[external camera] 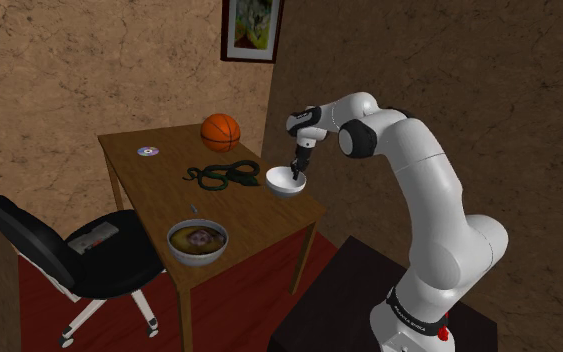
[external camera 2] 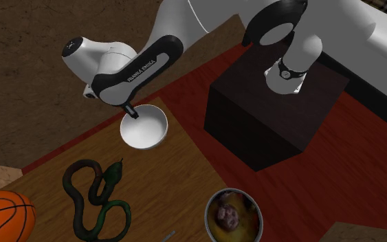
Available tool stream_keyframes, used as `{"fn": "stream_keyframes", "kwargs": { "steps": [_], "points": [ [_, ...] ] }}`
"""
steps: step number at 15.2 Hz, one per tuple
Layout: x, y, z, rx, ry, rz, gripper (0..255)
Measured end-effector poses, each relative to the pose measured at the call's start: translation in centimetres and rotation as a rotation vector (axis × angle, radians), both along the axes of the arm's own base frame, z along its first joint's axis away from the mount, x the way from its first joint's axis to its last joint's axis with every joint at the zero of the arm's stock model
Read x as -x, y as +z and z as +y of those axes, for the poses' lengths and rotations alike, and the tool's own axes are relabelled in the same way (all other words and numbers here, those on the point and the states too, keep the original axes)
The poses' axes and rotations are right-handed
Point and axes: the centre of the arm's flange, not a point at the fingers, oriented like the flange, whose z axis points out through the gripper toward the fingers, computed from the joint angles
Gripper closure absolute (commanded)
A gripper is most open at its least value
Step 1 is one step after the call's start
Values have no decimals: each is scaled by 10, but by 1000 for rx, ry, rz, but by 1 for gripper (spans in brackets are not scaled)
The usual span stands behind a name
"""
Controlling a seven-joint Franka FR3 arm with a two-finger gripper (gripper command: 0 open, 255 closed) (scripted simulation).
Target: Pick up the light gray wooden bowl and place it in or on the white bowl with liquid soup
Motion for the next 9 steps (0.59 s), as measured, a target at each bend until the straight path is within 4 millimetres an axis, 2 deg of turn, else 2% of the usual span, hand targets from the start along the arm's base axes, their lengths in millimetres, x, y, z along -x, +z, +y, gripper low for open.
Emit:
{"fn": "stream_keyframes", "kwargs": {
  "steps": [9],
  "points": [
    [-1,46,0,0,0,0,255]
  ]
}}
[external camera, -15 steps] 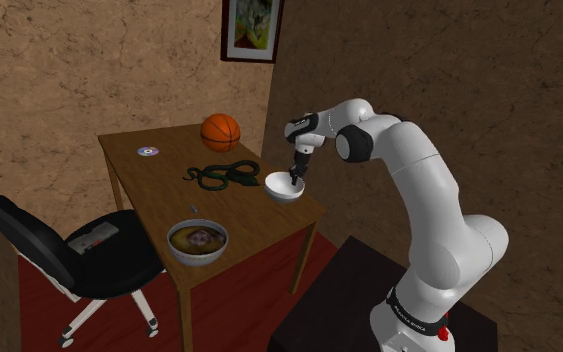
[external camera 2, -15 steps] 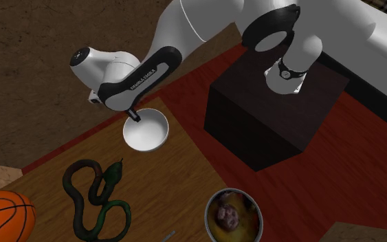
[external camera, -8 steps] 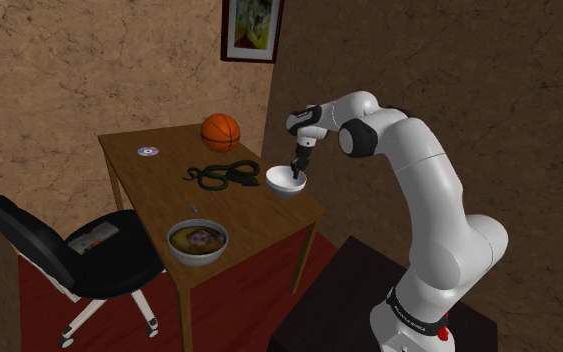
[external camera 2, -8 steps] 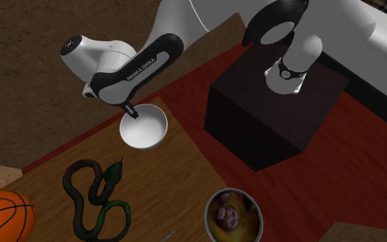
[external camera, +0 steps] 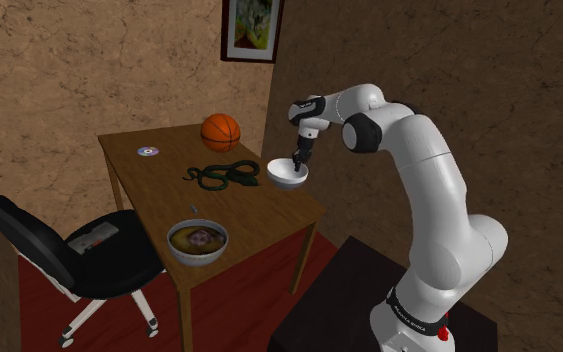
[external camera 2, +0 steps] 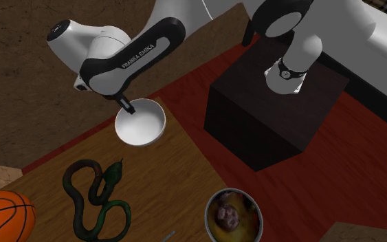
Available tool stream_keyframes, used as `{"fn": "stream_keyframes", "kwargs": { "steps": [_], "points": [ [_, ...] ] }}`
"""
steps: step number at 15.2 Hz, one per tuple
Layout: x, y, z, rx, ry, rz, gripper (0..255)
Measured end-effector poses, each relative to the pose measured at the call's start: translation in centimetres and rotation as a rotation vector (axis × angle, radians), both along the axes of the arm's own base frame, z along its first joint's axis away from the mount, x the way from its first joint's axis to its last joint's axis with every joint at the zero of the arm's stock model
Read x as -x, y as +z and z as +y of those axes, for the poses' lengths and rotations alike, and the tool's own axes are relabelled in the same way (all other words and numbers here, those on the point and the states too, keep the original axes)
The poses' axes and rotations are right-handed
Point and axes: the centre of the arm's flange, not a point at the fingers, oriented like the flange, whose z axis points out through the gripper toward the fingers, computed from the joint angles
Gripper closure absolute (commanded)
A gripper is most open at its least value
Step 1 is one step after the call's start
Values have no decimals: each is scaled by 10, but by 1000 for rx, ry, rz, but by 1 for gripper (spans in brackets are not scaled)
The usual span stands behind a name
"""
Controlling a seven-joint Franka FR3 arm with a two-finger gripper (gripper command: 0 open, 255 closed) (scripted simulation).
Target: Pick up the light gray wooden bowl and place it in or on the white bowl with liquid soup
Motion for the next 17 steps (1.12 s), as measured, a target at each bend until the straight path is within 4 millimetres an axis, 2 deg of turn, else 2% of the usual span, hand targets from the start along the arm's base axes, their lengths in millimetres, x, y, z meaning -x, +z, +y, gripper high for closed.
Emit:
{"fn": "stream_keyframes", "kwargs": {
  "steps": [9,11,17],
  "points": [
    [0,47,0,0,0,0,255],
    [1,50,17,0,0,0,255],
    [-3,54,91,0,1,0,255]
  ]
}}
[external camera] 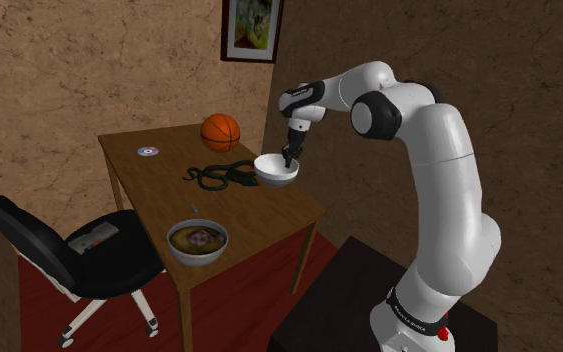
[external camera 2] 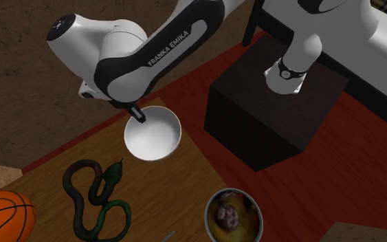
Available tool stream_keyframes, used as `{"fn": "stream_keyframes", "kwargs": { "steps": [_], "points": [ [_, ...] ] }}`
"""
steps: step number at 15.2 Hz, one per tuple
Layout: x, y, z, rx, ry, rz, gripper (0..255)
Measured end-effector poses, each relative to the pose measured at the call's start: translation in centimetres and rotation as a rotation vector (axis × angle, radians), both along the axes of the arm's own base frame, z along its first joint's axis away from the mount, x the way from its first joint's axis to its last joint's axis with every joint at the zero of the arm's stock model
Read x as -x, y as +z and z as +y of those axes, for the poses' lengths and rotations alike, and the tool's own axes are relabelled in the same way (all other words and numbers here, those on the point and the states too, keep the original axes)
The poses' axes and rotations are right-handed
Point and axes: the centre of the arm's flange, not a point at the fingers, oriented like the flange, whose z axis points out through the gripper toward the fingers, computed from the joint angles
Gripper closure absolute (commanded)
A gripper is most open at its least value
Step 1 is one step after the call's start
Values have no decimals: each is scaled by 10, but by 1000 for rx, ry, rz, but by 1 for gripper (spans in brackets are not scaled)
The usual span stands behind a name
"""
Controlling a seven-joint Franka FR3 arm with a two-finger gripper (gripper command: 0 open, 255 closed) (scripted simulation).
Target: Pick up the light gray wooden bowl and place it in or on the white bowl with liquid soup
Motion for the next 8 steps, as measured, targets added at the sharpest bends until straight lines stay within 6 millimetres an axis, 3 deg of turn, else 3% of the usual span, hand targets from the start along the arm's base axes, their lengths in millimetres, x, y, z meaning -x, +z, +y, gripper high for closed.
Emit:
{"fn": "stream_keyframes", "kwargs": {
  "steps": [8],
  "points": [
    [-1,2,107,0,0,0,255]
  ]
}}
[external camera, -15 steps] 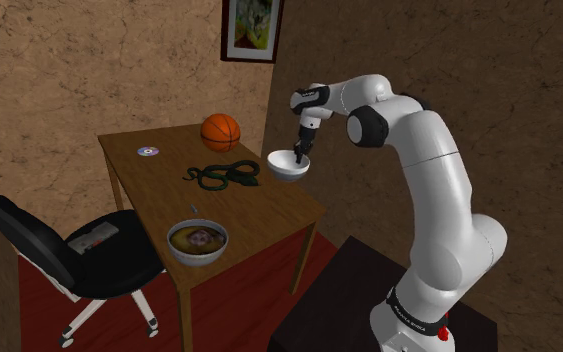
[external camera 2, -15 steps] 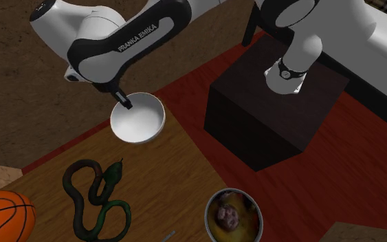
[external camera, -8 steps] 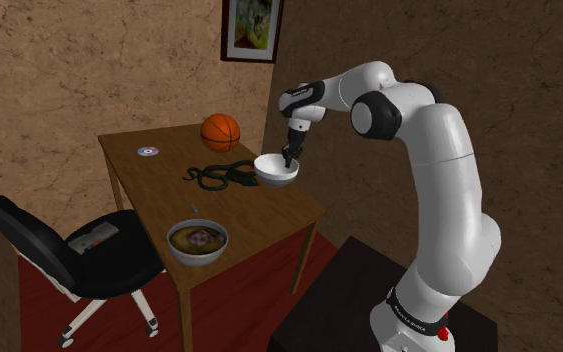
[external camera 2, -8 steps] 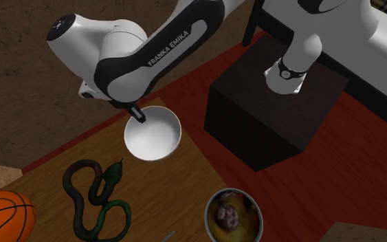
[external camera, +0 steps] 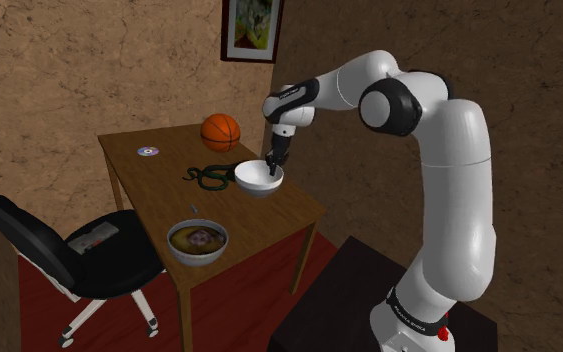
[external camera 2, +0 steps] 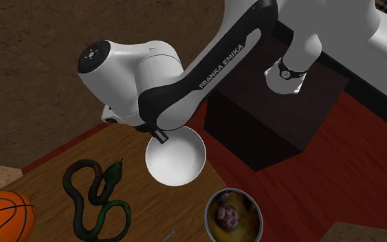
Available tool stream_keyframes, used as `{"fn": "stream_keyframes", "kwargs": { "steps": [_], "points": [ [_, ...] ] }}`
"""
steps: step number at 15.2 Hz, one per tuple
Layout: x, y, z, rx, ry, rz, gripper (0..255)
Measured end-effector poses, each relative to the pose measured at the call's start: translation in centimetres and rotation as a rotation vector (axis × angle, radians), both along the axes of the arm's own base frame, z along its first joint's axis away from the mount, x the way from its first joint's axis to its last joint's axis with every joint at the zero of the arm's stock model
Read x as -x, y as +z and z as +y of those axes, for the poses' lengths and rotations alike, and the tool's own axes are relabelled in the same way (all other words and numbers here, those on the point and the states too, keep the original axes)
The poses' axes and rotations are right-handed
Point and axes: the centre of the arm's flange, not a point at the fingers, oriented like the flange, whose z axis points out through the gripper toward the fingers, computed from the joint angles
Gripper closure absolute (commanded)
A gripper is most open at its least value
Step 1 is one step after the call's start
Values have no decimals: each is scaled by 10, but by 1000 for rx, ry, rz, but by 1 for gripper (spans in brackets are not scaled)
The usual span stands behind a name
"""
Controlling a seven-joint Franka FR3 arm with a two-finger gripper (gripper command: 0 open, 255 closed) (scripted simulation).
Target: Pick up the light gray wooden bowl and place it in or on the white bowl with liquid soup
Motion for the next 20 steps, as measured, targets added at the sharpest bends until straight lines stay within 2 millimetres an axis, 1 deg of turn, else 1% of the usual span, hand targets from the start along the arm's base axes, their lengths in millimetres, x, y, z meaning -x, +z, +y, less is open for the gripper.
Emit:
{"fn": "stream_keyframes", "kwargs": {
  "steps": [2,4,9,11,14,17,18,20],
  "points": [
    [-2,2,24,0,0,-1,255],
    [-2,3,55,0,0,0,255],
    [-4,6,121,0,0,0,255],
    [1,7,146,0,0,0,255],
    [-4,8,183,0,0,0,255],
    [-4,7,226,0,0,0,255],
    [-3,9,237,0,1,0,255],
    [-8,11,263,1,0,0,255]
  ]
}}
